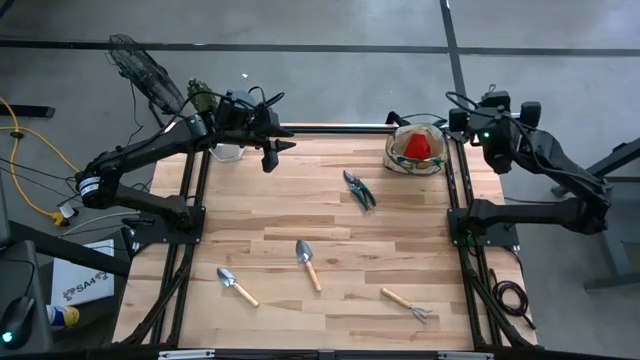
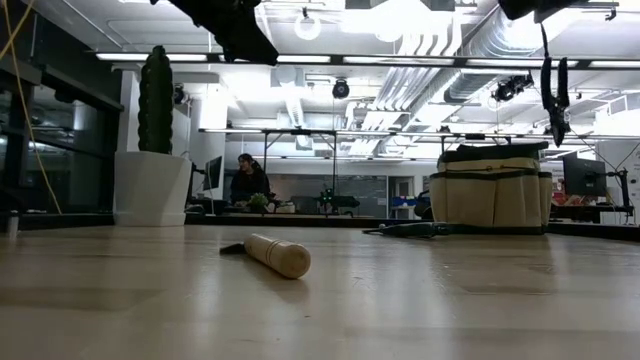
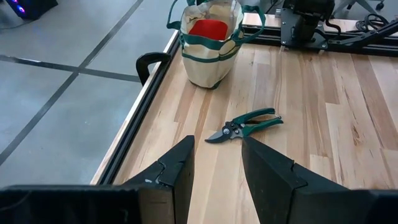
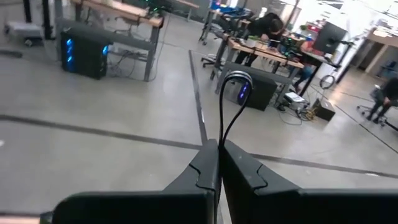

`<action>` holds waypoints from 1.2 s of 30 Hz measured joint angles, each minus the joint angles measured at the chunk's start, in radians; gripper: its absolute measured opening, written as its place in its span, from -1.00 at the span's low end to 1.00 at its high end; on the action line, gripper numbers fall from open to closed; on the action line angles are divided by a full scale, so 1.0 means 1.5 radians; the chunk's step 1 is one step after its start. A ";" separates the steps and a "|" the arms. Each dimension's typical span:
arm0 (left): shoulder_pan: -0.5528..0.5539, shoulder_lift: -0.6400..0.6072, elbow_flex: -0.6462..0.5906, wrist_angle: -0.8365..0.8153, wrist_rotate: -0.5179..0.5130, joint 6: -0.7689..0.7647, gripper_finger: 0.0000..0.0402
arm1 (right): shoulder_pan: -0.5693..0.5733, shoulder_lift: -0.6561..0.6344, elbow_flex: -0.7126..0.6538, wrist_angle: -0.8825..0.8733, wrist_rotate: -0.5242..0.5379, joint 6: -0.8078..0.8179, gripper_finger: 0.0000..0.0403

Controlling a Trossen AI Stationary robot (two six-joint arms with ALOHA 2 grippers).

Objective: Pick & Place Garden tools in Gardening bag
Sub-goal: Put the left green shear scissor into the gardening bag

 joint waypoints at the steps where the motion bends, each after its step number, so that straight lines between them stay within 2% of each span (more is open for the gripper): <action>1: 0.000 0.000 0.000 0.000 0.000 0.000 -0.36 | 0.000 0.004 0.000 -0.003 -0.008 -0.008 -0.98; 5: 0.000 0.000 0.000 0.000 0.000 0.000 -0.36 | 0.000 0.022 0.000 -0.028 -0.034 -0.013 -0.98; 13: 0.000 0.000 0.000 0.000 0.000 0.006 -0.36 | -0.027 0.055 0.000 -0.090 -0.043 0.024 -0.98; 28: 0.000 0.000 0.000 -0.005 0.000 0.008 -0.36 | -0.054 0.085 0.000 -0.092 -0.103 0.044 -0.98; 36: 0.000 0.000 0.000 -0.005 0.000 0.008 -0.36 | -0.079 0.106 0.000 -0.092 -0.121 0.116 -0.98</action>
